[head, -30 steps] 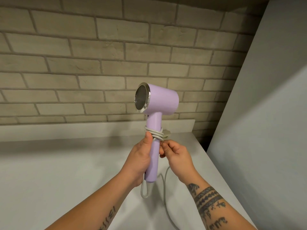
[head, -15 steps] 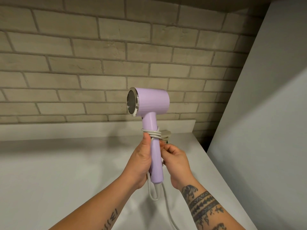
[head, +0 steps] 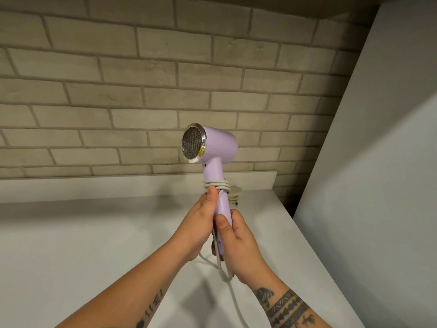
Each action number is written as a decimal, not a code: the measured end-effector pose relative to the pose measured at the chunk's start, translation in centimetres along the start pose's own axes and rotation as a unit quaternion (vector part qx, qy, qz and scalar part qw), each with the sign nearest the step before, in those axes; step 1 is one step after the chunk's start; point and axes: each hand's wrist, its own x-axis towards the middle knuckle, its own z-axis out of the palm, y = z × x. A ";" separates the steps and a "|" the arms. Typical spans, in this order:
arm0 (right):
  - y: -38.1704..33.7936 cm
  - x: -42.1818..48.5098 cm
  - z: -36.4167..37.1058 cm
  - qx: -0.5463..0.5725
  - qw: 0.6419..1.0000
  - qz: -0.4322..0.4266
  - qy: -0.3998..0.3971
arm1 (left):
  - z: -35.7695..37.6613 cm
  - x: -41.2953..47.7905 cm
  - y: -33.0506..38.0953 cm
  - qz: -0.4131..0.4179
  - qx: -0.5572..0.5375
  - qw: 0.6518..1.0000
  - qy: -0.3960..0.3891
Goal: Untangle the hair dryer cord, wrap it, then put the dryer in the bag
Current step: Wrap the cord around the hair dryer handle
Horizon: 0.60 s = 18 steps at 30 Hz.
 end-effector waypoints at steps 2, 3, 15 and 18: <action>0.2 0.1 -0.2 -0.007 1.000 -0.019 0.013 | -0.3 0.1 0.3 0.001 0.017 1.000 -0.016; 0.1 0.2 -0.3 -0.006 0.999 -0.027 0.020 | -0.6 0.2 0.3 -0.003 0.020 1.000 -0.019; 0.5 1.0 -2.1 -0.021 0.999 -0.013 0.030 | -1.9 0.8 2.1 -0.018 0.103 0.994 0.015; 0.7 1.1 -2.9 -0.047 0.998 -0.014 0.026 | -2.6 0.9 2.6 -0.015 0.124 0.992 0.025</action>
